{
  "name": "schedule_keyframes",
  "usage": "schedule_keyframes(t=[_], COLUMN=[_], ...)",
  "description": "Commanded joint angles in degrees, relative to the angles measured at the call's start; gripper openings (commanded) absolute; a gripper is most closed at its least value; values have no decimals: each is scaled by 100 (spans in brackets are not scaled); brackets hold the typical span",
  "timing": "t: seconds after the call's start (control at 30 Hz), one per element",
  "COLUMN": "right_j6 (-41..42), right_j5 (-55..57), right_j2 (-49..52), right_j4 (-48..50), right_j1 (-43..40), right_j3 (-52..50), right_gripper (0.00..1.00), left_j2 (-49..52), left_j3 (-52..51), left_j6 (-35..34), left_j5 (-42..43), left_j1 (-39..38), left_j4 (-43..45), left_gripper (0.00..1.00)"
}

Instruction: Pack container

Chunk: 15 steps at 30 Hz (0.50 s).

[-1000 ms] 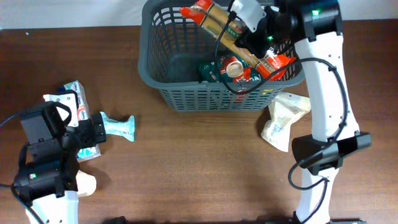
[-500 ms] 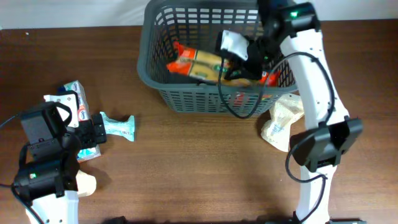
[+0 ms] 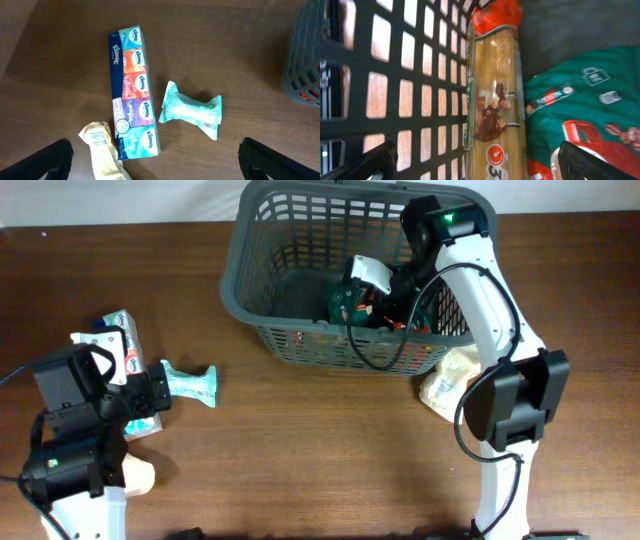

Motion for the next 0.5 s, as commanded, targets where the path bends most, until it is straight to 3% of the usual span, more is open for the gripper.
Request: schedule_keyframes(t=[0.0, 0.1, 0.17, 0.23, 0.37, 0.47], right_j6=[667, 2326, 4081, 5038, 6767, 7270], right_j5=[-20, 280, 1150, 1884, 3263, 3628], right_j2=[-245, -302, -306, -306, -306, -356], right_j4=[-4, 262, 468, 387, -553, -953], right_j1=[-17, -229, -570, -957, -1869, -2404], right_j3=[951, 2378, 3635, 4330, 4802, 4594], right_gripper=[99, 99, 99, 99, 99, 99], left_j2=[-20, -20, -20, -20, -20, -20], left_j3=[-33, -33, -33, -33, -33, -33], left_j6=[94, 94, 94, 92, 92, 92], left_j5=[85, 87, 87, 87, 142, 216], left_j1=[24, 24, 24, 24, 24, 24], left_j4=[-7, -15, -24, -22, -22, -22], left_gripper=[99, 99, 99, 99, 99, 99])
